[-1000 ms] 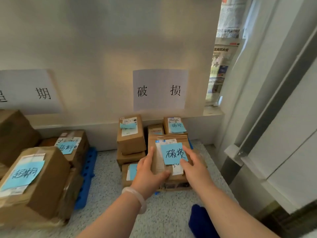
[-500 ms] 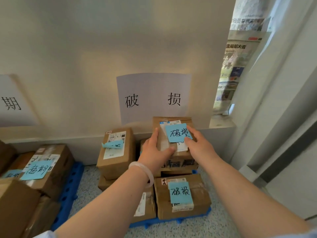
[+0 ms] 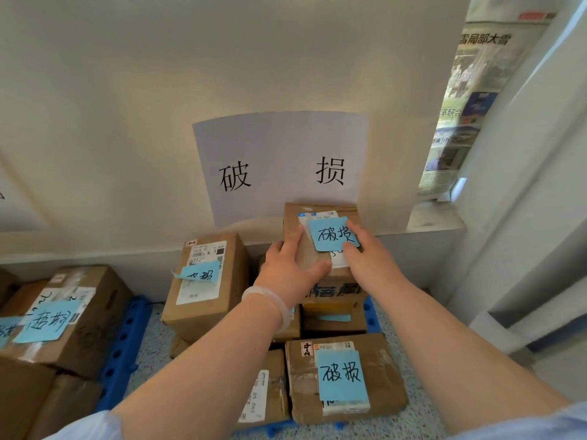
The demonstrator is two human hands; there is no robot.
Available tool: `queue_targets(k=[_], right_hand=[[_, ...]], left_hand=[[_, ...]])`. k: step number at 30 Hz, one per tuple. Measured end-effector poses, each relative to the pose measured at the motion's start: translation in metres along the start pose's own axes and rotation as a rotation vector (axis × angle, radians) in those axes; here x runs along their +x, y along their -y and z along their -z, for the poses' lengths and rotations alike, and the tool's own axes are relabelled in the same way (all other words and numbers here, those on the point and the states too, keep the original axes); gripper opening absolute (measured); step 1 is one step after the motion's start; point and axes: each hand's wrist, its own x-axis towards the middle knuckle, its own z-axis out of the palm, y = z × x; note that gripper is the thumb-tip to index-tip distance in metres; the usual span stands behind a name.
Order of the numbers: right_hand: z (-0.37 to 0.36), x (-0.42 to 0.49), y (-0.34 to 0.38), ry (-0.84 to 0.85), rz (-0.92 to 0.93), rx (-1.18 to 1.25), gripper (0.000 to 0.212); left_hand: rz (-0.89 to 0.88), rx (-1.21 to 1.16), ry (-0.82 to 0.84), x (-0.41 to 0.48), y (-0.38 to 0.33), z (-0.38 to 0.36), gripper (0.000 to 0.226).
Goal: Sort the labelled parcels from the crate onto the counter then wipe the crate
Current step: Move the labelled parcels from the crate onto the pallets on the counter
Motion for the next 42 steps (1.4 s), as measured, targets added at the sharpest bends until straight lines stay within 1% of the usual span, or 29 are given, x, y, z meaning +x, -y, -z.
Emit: queue_targets(k=[4,7,9,14,18,21,24,26,28,32,34,38,40,42], right_hand=[[0.002,0.006,0.003,0.018,0.009,-0.028,0.049],[0.006,0.000,0.007,0.034,0.048,-0.124,0.052],[0.008,-0.012,0.008,0.003,0.086,-0.189,0.054],[0.003,-0.069,0.014,-0.093,0.138,-0.310,0.060],[-0.002,-0.123,0.010,-0.078,0.196,-0.416,0.071],[-0.005,-0.168,-0.001,-0.056,0.205,-0.522,0.081],[-0.011,-0.212,-0.016,0.014,0.192,-0.717,0.093],[-0.017,-0.244,-0.026,0.053,0.165,-0.755,0.099],[-0.022,-0.279,-0.034,0.049,0.136,-0.741,0.102],[-0.033,-0.360,-0.050,-0.005,0.078,-0.687,0.096],[-0.048,-0.403,-0.064,0.005,0.038,-0.677,0.096],[-0.070,-0.482,-0.095,0.039,-0.065,-0.692,0.096],[-0.067,-0.520,-0.111,0.039,-0.118,-0.695,0.094],[-0.055,-0.556,-0.127,-0.014,-0.155,-0.682,0.093]], left_hand=[[0.023,0.038,-0.001,0.001,-0.003,0.001,0.083],[0.032,0.093,0.004,-0.004,-0.004,0.005,0.084],[0.034,0.121,0.009,-0.012,-0.004,0.009,0.084],[0.007,0.203,0.011,-0.050,-0.002,0.015,0.086],[-0.061,0.314,0.005,-0.093,0.009,0.022,0.087],[-0.096,0.423,0.017,-0.133,0.022,0.025,0.086],[-0.137,0.527,0.014,-0.177,0.037,0.023,0.085],[-0.180,0.589,0.036,-0.204,0.048,0.019,0.086],[-0.218,0.609,0.060,-0.232,0.057,0.014,0.088],[-0.319,0.597,0.108,-0.289,0.075,-0.002,0.089],[-0.361,0.610,0.153,-0.323,0.089,-0.015,0.088],[-0.390,0.616,0.258,-0.394,0.119,-0.044,0.085],[-0.408,0.624,0.311,-0.426,0.126,-0.058,0.083],[-0.432,0.625,0.356,-0.452,0.126,-0.072,0.082]])
